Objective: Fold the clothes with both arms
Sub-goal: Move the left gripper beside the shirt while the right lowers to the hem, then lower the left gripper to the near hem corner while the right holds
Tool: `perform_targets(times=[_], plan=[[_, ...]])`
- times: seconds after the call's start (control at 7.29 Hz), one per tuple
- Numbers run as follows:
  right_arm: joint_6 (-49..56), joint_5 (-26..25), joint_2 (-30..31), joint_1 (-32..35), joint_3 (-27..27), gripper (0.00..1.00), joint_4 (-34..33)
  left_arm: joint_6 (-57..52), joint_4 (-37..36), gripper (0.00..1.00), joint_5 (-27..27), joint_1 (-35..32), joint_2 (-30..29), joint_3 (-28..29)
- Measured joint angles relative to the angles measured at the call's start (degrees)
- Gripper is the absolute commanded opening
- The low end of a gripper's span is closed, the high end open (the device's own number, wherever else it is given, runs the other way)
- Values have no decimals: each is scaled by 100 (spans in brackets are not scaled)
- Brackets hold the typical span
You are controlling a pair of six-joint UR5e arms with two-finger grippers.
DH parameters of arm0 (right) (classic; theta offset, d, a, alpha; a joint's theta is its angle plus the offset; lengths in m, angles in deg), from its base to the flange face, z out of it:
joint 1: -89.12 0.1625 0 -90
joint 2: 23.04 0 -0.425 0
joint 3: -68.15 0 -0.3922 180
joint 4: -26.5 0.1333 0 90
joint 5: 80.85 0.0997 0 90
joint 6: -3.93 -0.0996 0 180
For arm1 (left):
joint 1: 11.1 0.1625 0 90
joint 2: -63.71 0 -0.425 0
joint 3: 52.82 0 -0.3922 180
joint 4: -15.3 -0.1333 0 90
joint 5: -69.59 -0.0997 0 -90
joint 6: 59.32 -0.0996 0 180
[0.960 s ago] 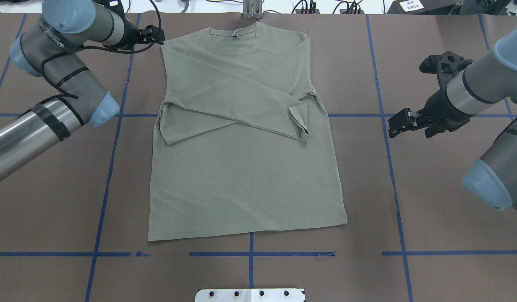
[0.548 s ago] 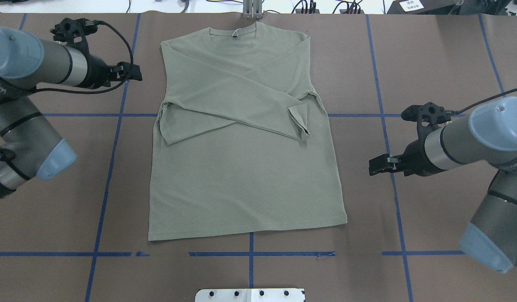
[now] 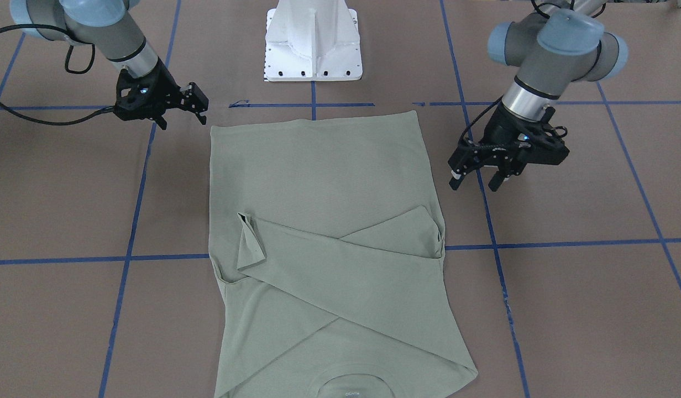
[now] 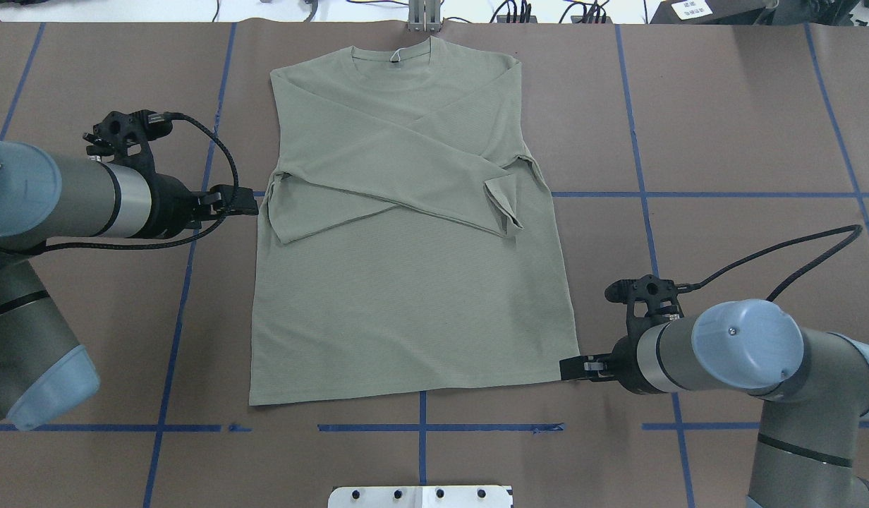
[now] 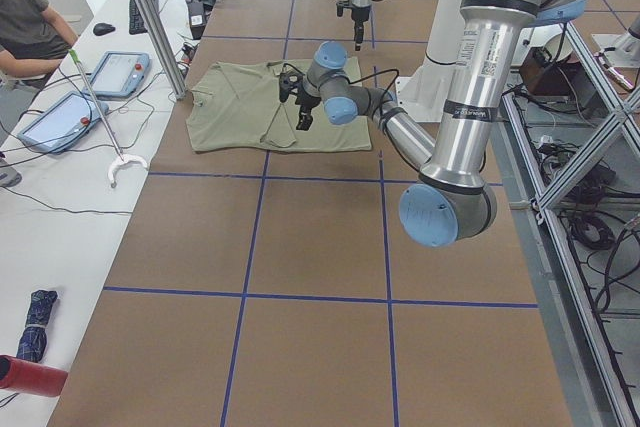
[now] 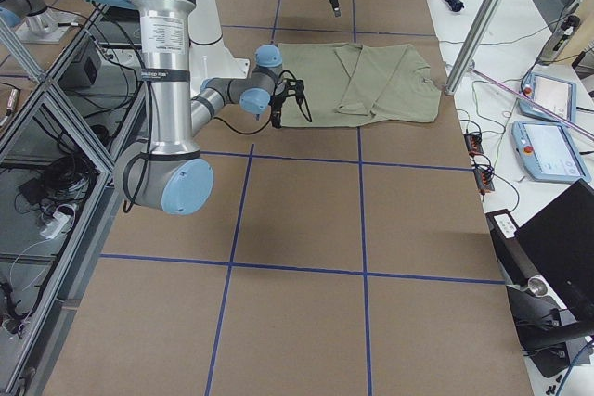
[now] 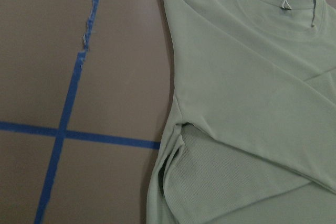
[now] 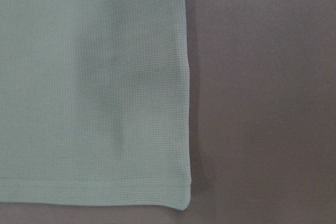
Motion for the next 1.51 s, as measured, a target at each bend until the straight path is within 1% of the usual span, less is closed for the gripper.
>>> perform_targets(times=[0.41,0.69,0.96,1.1,1.37,1.51], plan=[[5,-117,-276,-167,430,96,-12,38,-109,100,-51,64,-2,-87],[50,-211,-310,-142,527,96,-13,39,-113,100,-58,68,0,-94],[69,-268,-478,-103,657,92,-112,42,-113,100,-103,68,6,-95],[71,-273,-593,-88,698,88,-234,45,-113,100,-139,68,11,-95],[71,-274,-671,-60,710,74,-338,48,-115,100,-162,71,12,-96],[67,-273,-672,-55,710,70,-350,48,-117,100,-164,74,11,-96]])
